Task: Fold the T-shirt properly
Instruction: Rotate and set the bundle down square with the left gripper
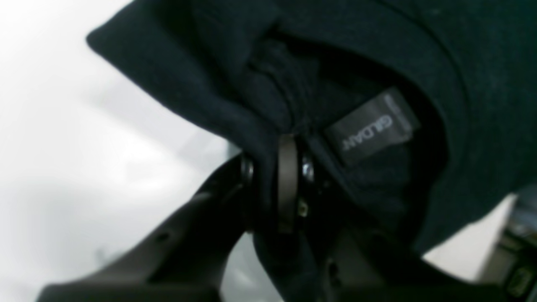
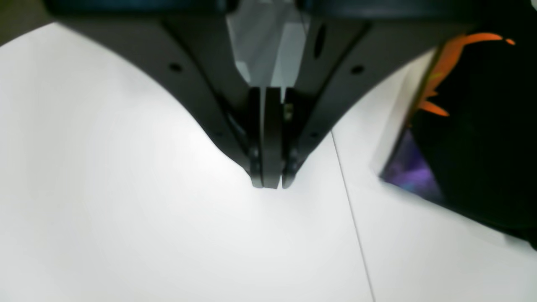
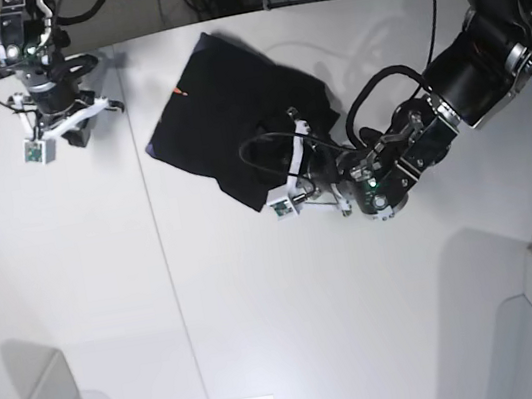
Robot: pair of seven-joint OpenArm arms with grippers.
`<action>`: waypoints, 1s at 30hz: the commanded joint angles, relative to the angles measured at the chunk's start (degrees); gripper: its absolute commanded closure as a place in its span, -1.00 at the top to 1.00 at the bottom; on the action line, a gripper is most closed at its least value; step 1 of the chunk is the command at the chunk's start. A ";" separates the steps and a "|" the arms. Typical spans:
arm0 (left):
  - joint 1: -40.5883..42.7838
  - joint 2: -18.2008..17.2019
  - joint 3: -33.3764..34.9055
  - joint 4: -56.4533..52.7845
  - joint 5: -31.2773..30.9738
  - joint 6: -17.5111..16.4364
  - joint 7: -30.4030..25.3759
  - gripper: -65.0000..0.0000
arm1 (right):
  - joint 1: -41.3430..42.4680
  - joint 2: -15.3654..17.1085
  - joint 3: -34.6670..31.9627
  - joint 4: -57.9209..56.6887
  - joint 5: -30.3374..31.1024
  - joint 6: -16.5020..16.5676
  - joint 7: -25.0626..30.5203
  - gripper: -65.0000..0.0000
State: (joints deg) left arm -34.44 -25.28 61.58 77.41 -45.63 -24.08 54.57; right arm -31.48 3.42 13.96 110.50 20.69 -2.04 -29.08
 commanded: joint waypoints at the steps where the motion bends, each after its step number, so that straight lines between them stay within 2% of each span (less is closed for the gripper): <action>1: -2.53 -0.17 1.85 0.53 1.10 0.12 0.77 -1.00 | -0.30 -0.12 0.86 0.93 0.02 0.15 1.43 -1.00; 5: -6.31 0.62 9.23 3.25 8.66 0.03 0.69 -1.00 | -0.91 -1.97 2.44 0.93 -0.07 0.15 1.43 -1.00; 9: -5.78 1.59 11.17 6.51 20.18 -0.58 0.60 -1.00 | -2.05 -2.50 2.53 0.93 -0.07 0.07 1.43 -1.00; 11: -4.91 1.94 10.73 7.56 24.75 -4.28 0.42 -1.00 | -2.41 -2.94 2.44 0.93 -0.07 -0.02 1.43 -1.00; 14: -3.76 2.90 10.73 8.44 31.78 -10.87 -4.15 -1.00 | -3.37 -4.43 2.44 0.93 -0.16 -0.11 1.43 -1.00; 16: -2.62 3.26 10.73 8.18 36.35 -12.72 -6.79 -1.00 | -3.46 -4.52 2.35 0.84 -0.25 -0.11 1.43 -1.00; 19: -0.95 4.49 10.73 8.44 41.19 -13.77 -10.21 -1.00 | -4.16 -4.52 2.09 -0.65 -0.25 -0.11 1.43 -1.00; 23: -0.07 6.33 10.73 8.00 44.35 -14.91 -13.64 -1.00 | -4.25 -4.61 2.00 -2.50 -0.25 -0.11 1.43 -1.00; 30: -0.25 10.11 10.73 7.91 44.62 -14.91 -13.73 -1.00 | -4.25 -4.61 2.00 -3.46 -0.25 -0.02 1.43 -1.00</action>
State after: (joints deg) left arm -33.74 -15.42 72.58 84.84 -0.49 -38.68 41.50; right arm -35.44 -1.41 15.86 106.26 20.51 -2.09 -28.64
